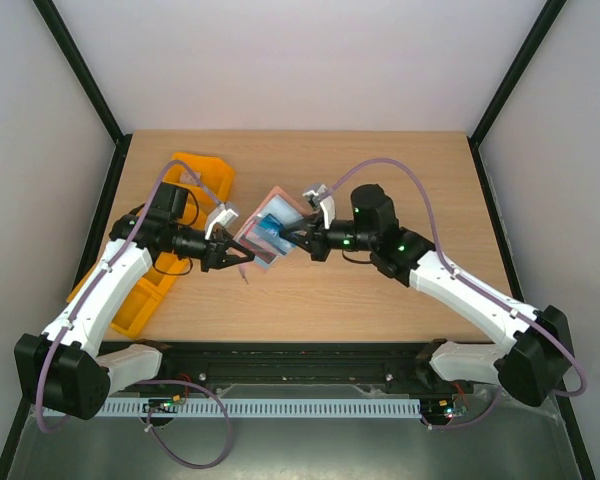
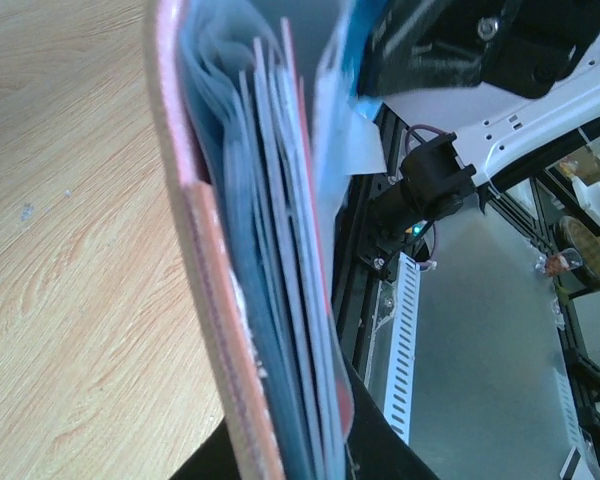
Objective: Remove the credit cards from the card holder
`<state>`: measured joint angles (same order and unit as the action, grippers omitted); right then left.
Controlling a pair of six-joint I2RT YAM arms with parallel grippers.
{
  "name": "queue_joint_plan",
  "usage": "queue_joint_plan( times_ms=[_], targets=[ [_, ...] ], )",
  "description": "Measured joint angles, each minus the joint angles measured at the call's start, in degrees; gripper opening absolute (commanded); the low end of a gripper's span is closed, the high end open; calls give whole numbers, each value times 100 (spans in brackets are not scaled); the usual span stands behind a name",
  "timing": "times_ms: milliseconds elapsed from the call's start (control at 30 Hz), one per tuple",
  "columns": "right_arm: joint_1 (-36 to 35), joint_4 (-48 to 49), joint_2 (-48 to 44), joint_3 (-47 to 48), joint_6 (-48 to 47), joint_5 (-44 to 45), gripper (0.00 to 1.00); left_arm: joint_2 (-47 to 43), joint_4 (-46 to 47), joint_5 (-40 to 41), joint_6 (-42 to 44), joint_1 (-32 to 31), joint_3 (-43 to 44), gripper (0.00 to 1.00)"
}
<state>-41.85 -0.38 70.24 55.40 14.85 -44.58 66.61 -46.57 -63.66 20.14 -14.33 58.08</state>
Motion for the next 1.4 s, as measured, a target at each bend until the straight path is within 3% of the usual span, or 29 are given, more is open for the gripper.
queue_joint_plan(
  times_ms=[467, 600, 800, 967, 1167, 1200, 1300, 1333, 1400],
  targets=[
    [437, 221, -424, -190, 389, 566, 2, 0, 302, -199, -417, 0, -184, 2],
    [774, 219, -669, -190, 507, 691, 2, 26, 1198, -584, -1370, -26, -675, 2],
    [892, -15, -918, -74, 492, 962, 2, 713, 3484, -772, -3744, -315, -2055, 2],
    [892, -151, -894, -87, 494, 944, 2, 1589, 4172, -654, -4474, -815, -2203, 2],
    [892, -256, -675, -81, 494, 774, 2, 2734, 4264, -496, -4572, -1290, -2055, 4],
    [892, -284, -632, -79, 494, 743, 2, 2885, 4166, -433, -4498, -1349, -1991, 17],
    [892, -411, -522, -59, 492, 697, 2, 3091, 3950, -48, -4253, -1445, -1808, 79],
    [892, -428, -507, -59, 492, 702, 2, 3069, 3884, 201, -4194, -1473, -1773, 92],
    [892, -468, -507, -57, 492, 715, 2, 2942, 3740, 796, -4006, -1488, -1759, 99]
  ],
)
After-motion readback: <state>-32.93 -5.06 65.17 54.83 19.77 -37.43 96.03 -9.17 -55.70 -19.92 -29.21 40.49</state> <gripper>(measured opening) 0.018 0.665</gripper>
